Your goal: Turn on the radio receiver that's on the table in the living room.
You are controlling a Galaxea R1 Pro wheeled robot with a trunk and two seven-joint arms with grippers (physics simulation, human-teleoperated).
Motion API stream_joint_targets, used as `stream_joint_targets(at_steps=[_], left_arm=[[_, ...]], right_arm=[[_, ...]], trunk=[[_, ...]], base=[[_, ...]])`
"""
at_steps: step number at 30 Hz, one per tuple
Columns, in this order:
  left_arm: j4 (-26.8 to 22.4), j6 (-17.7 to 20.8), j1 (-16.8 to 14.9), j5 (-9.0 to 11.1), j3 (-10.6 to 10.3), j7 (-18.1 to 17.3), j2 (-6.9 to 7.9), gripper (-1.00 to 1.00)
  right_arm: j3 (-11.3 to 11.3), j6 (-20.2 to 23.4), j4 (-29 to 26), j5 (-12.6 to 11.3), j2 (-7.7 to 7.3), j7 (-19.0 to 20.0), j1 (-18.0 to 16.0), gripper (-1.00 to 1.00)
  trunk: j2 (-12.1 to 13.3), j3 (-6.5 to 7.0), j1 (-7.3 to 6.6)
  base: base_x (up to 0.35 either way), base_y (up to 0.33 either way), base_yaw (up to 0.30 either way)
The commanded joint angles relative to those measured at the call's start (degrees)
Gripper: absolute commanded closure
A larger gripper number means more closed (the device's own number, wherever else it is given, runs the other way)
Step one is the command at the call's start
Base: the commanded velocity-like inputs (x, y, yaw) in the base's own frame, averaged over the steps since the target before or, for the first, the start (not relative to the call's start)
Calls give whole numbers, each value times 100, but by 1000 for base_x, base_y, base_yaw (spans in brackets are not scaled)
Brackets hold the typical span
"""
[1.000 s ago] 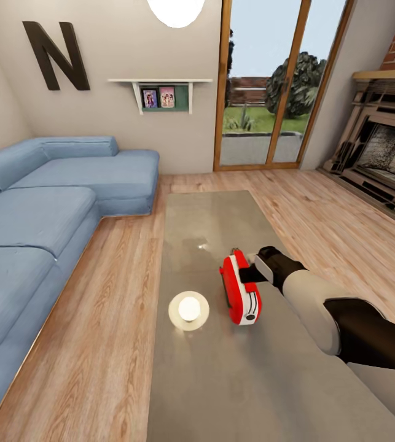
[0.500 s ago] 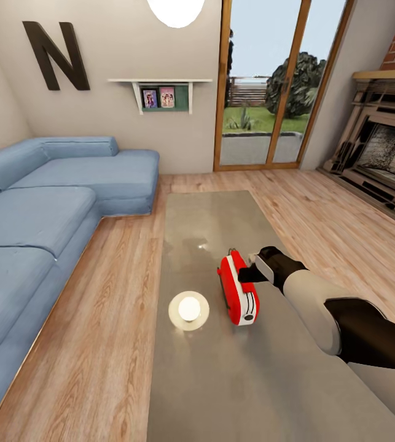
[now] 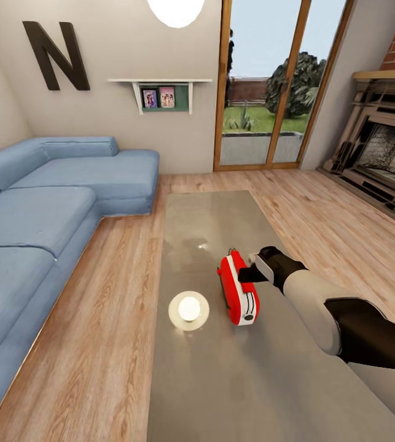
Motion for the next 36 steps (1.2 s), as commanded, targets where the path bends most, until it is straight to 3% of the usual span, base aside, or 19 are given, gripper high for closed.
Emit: stream_joint_targets(at_steps=[1, 27, 36], left_arm=[[0, -1, 0, 0, 0, 0, -1, -100], [-4, -6, 0, 0, 0, 9, 2, -100], [-2, -6, 0, 0, 0, 9, 2, -100]], right_arm=[[-8, 0, -1, -16, 0, 2, 0, 100], [-8, 9, -1, -16, 0, 5, 0, 100], [-8, 9, -1, -16, 0, 5, 0, 100]], trunk=[[0, 0, 0], [963, 431, -527], [1323, 593, -725]], base=[[0, 0, 0], [-3, 0, 0], [-262, 0, 0]])
